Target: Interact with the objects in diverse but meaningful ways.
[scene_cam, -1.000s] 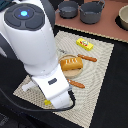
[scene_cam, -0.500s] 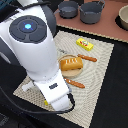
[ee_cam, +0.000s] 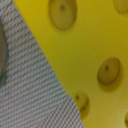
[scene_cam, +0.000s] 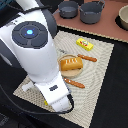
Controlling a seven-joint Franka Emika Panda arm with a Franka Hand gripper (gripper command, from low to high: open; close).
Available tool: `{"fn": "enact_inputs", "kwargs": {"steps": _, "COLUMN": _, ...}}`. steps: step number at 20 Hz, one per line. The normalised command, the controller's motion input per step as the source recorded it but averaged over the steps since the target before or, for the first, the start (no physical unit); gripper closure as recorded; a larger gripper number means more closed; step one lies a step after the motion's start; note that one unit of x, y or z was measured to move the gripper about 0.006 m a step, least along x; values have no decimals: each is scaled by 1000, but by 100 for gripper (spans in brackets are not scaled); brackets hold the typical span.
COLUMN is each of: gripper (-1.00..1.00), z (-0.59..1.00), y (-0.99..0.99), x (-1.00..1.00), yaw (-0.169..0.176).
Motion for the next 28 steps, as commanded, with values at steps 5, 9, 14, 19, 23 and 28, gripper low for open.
{"fn": "enact_inputs", "kwargs": {"steps": 5, "gripper": 100, "z": 228, "y": -85, "x": 384, "yaw": 2}}
{"fn": "enact_inputs", "kwargs": {"steps": 9, "gripper": 100, "z": 441, "y": -4, "x": 290, "yaw": 0}}
{"fn": "enact_inputs", "kwargs": {"steps": 14, "gripper": 100, "z": 927, "y": 162, "x": -69, "yaw": -6}}
{"fn": "enact_inputs", "kwargs": {"steps": 19, "gripper": 100, "z": 909, "y": 350, "x": -413, "yaw": -6}}
{"fn": "enact_inputs", "kwargs": {"steps": 23, "gripper": 100, "z": 416, "y": 534, "x": -820, "yaw": 0}}
{"fn": "enact_inputs", "kwargs": {"steps": 28, "gripper": 100, "z": 270, "y": 651, "x": -950, "yaw": 0}}
